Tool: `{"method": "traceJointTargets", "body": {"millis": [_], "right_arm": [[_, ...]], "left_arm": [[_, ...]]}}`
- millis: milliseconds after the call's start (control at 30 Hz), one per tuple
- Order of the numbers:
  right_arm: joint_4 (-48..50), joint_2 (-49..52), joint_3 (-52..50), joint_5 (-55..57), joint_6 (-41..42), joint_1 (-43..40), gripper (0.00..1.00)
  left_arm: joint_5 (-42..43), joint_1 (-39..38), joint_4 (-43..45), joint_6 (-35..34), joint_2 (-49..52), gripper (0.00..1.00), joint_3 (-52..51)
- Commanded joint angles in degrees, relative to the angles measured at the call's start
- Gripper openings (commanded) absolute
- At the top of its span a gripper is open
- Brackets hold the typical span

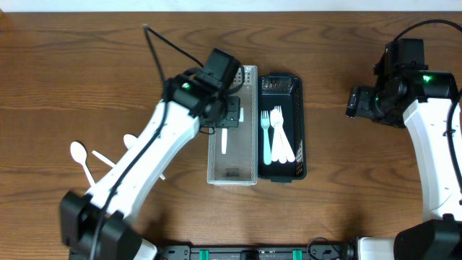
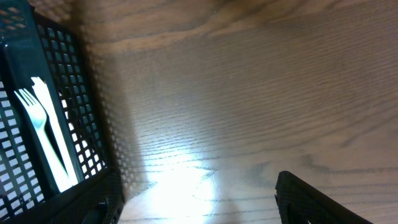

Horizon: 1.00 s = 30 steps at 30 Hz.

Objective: Pack container
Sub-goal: 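Carry the spoon into the clear basket and open the left gripper, then move the left gripper back over the remaining spoons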

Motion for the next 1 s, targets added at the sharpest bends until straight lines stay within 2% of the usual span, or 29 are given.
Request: {"method": "traceJointTargets", "body": {"millis": [0, 333, 367, 400, 433, 533, 667, 733, 800, 833, 867, 967], "right_arm": [[0.1, 0.0, -0.1, -0.5, -0.8, -0.4, 0.82], [-0.1, 0.0, -0.1, -0.6, -0.8, -0.4, 0.82], [-0.1, 0.0, -0.1, -0.6, -0.8, -0.4, 0.82], [0.0, 0.0, -0.1, -0.6, -0.8, -0.4, 0.82], [0.0, 0.0, -0.1, -0.6, -0.8, -0.4, 0.82], [-0.2, 0.0, -0.1, -0.6, -0.8, -0.4, 0.82], [-0.3, 0.0, -0.1, -0.6, -0.8, -0.4, 0.82], [-0.2, 0.0, -0.1, -0.6, -0.8, -0.4, 0.82], [-0.2, 0.0, -0.1, -0.6, -0.8, -0.4, 0.83], [-0.2, 0.0, -0.1, -0.6, -0.8, -0.4, 0.83], [-0.1, 0.0, -0.1, -0.6, -0.8, -0.4, 0.84], [0.0, 0.0, -0.1, -0.6, -0.8, -0.4, 0.85]], "left_arm": [[-0.5, -0.2, -0.1, -2.6, 4.7, 0.06, 0.1], [0.9, -1.9, 0.0, -2.6, 12.8, 0.06, 0.1], [0.9, -2.1, -0.1, -2.6, 12.9, 0.13, 0.1], [0.9, -2.1, -0.1, -2.6, 12.9, 0.31, 0.1], [0.9, -2.1, -0.1, -2.5, 12.8, 0.42, 0.1], [0.9, -2.1, -0.3, -2.4, 12.6, 0.49, 0.1], [0.8, -2.1, -1.5, 0.0, 10.4, 0.63, 0.9], [-0.1, -2.1, -2.4, 0.5, 7.5, 0.72, 2.1], [-3.7, -2.1, -3.3, 0.4, 3.2, 0.76, 2.9], [-6.3, -2.1, -3.6, 0.4, 0.4, 0.83, 2.9], [-8.9, -1.9, -4.0, -0.1, -2.1, 1.0, 2.9], [-18.4, 1.0, -6.9, -6.8, -10.4, 0.98, 2.9]]}}
